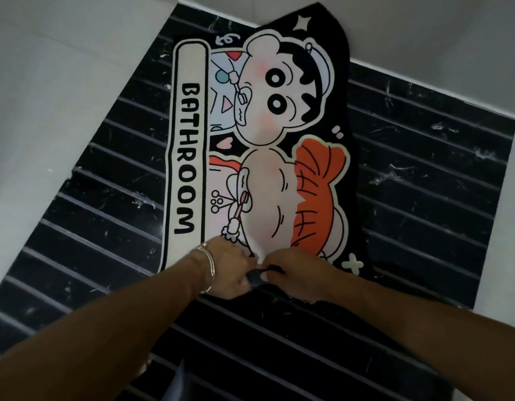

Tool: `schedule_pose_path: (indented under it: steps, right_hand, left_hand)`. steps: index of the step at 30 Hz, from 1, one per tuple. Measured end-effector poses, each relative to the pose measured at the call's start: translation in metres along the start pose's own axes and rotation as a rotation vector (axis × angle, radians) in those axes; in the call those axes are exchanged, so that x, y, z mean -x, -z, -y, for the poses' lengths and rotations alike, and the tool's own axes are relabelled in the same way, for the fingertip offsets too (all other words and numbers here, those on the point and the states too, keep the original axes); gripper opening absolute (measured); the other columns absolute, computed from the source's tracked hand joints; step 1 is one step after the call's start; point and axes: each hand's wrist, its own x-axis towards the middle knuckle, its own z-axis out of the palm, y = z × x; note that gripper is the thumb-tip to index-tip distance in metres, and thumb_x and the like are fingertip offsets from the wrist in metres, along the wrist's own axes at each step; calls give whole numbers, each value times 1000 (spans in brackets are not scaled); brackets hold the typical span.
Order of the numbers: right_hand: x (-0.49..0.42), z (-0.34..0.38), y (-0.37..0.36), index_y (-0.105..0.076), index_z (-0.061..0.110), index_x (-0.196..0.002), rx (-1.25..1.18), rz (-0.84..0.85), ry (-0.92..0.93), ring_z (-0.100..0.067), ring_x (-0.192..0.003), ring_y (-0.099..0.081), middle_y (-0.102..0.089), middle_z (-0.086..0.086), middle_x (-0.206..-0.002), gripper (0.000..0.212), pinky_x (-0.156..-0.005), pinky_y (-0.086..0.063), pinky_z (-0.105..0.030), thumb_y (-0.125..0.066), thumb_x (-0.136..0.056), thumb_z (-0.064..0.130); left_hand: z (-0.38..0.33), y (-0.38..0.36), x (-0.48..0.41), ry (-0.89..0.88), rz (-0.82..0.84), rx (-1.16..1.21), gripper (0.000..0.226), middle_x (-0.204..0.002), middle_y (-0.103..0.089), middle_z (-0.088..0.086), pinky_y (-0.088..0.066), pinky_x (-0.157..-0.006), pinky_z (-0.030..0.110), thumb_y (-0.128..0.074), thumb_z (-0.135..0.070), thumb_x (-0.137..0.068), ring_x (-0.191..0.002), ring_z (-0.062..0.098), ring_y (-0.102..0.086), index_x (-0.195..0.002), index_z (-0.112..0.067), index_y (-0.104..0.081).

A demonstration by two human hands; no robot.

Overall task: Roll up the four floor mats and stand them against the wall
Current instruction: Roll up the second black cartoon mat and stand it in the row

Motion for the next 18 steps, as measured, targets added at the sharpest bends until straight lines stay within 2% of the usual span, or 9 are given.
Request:
schedule_pose_path:
  steps: [5, 8, 10, 11, 13, 15, 16, 18]
  right_hand:
    - [-3, -4, 13, -54, 20, -116, 128, 77, -7, -26, -84, -58, -64, -8, -101, 24, -73, -50, -38, -37, -100, 26]
    - [-1, -7, 12, -46, 19, -122, 200, 48, -12, -25, -81, -57, -62, -9, -97, 24, -68, -46, -35, -41, -100, 26]
    - [-1, -7, 9, -45, 18, -118, 235, -3, 16, -24, -75, -54, -61, -9, -95, 21, -64, -42, -35, -42, -100, 26]
    - [-2, -8, 7, -46, 18, -116, 261, -38, 38, -23, -74, -53, -61, -8, -95, 19, -62, -41, -35, -42, -100, 26]
    - [-4, -8, 2, -50, 18, -113, 331, -115, 88, -25, -76, -56, -61, -6, -96, 18, -58, -39, -36, -41, -100, 26]
    - [-5, -6, -4, -54, 17, -112, 424, -181, 144, -29, -73, -58, -60, -7, -94, 19, -54, -33, -35, -42, -100, 24]
    - [-6, -5, -4, -57, 14, -109, 463, -196, 175, -31, -71, -58, -60, -9, -90, 18, -53, -32, -34, -45, -99, 22]
    - [-7, -3, -4, -62, 10, -98, 508, -193, 232, -31, -68, -59, -59, -10, -83, 17, -52, -33, -33, -54, -95, 24]
  left_hand:
    - [5, -10, 0, 81, -42, 87, 31, -112, -64, 3, -44, -81, 30, -42, -33, -90, -102, 26, -60, -113, -17, -54]
    - [4, -22, 1, 86, -60, 65, 41, -124, -54, 2, -44, -81, 33, -41, -31, -93, -109, 25, -55, -132, -18, -39]
    - [0, -29, 1, 38, -143, -12, 50, -120, -52, 3, -47, -76, 35, -47, -33, -90, -105, 23, -56, -136, -17, -38]
    - [-1, -32, 1, -9, -216, -39, 48, -109, -57, 3, -48, -67, 34, -52, -37, -86, -95, 22, -60, -128, -15, -49]
    - [-2, -37, 3, -54, -297, -127, 43, -83, -63, 1, -47, -52, 28, -65, -49, -71, -70, 19, -63, -97, -15, -68]
    - [-1, -43, 0, -72, -318, -164, 48, -77, -63, 1, -47, -52, 28, -77, -56, -56, -67, 19, -61, -84, -16, -72]
    - [-3, -45, -1, -72, -301, -188, 45, -77, -63, 1, -48, -54, 29, -79, -52, -55, -68, 19, -61, -81, -17, -72]
    - [-8, -38, 1, -65, -320, -237, 17, -73, -61, 1, -46, -55, 28, -68, -34, -65, -65, 19, -59, -70, -18, -71]
